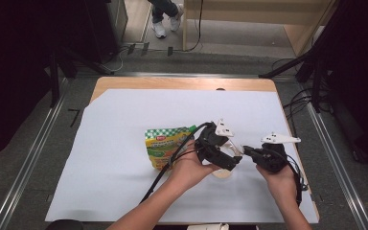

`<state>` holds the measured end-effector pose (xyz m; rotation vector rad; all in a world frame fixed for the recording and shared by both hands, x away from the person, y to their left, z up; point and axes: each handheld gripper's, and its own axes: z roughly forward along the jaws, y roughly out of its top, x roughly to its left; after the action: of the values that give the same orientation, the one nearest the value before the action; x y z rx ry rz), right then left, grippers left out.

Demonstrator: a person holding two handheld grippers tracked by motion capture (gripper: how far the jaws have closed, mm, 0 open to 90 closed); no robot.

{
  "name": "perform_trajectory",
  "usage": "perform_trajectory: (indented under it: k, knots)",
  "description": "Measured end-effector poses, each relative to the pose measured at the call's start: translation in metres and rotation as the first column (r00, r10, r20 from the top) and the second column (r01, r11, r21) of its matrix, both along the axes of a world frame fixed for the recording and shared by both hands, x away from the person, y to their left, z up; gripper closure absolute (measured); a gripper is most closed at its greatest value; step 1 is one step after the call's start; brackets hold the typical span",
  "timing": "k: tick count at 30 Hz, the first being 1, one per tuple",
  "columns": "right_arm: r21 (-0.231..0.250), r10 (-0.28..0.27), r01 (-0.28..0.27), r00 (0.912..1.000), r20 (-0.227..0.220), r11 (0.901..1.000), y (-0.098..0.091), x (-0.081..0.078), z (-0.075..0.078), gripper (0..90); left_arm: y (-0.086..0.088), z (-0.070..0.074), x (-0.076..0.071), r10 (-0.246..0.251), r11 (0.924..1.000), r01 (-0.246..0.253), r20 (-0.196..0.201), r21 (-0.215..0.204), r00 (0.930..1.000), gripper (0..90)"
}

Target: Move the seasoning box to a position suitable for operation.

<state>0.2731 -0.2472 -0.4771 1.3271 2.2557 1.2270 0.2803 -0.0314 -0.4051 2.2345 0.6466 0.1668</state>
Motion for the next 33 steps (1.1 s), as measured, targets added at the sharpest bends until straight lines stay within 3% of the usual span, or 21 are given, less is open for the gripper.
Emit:
perform_trajectory:
  k: [6, 14, 27, 33]
  knots:
    - [0.009, 0.002, -0.002, 1.0000, -0.004, 1.0000, 0.000, 0.000, -0.001, 90.0, -0.004, 0.005, 0.007, -0.014, 0.9996, 0.014, -0.008, -0.024, 0.9999, 12.6]
    - [0.013, 0.005, -0.005, 1.0000, -0.005, 0.9999, 0.000, -0.001, 0.000, 90.0, -0.013, 0.011, 0.015, -0.047, 0.9988, 0.047, -0.004, -0.012, 0.9989, 12.6]
    - [0.022, 0.008, -0.008, 0.9997, -0.024, 0.9997, -0.002, -0.002, -0.002, 90.0, -0.032, 0.009, 0.026, -0.087, 0.9958, 0.087, -0.024, -0.031, 0.9959, 12.6]
    - [0.034, 0.010, -0.009, 0.9995, -0.030, 0.9994, -0.003, -0.002, -0.002, 90.0, -0.028, 0.011, 0.028, -0.101, 0.9943, 0.100, -0.037, -0.036, 0.9942, 12.4]
